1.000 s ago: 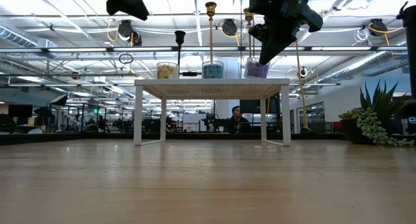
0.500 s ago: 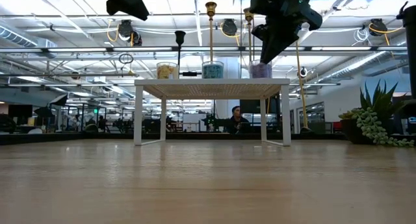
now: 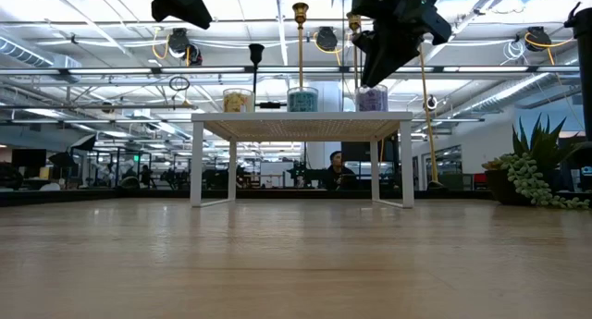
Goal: Pick & Place candle stick holders
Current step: Put the purple scented candle on the shelf
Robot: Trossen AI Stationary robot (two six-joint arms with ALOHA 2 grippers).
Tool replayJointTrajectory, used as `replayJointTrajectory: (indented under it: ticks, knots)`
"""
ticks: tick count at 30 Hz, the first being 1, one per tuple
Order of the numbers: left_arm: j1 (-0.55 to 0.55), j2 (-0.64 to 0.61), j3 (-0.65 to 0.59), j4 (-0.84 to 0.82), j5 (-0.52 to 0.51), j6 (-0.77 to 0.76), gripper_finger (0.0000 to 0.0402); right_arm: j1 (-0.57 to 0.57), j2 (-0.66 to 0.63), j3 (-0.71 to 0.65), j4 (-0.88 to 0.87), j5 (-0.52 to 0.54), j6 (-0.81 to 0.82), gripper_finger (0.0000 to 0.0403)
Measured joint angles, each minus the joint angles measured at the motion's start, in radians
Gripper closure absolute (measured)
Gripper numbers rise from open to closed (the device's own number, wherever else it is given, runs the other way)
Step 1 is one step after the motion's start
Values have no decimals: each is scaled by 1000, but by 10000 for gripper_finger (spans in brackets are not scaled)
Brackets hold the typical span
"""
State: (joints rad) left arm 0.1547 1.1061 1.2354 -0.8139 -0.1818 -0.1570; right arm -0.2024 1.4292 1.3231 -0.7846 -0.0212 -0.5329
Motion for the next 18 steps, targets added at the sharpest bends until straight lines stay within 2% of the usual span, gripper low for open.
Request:
replayJointTrajectory:
  ticks: [5,10,14,18]
  knots:
    - [0,0,0,0,0,0,307,6,-11,0,35,6,11,320]
    - [0,0,0,-2,2,-2,307,45,-72,1,8,127,95,315]
    - [0,0,0,-6,10,-2,307,63,-130,1,-33,126,237,308]
    - [0,0,0,-5,36,-2,307,68,-165,-28,-20,126,295,307]
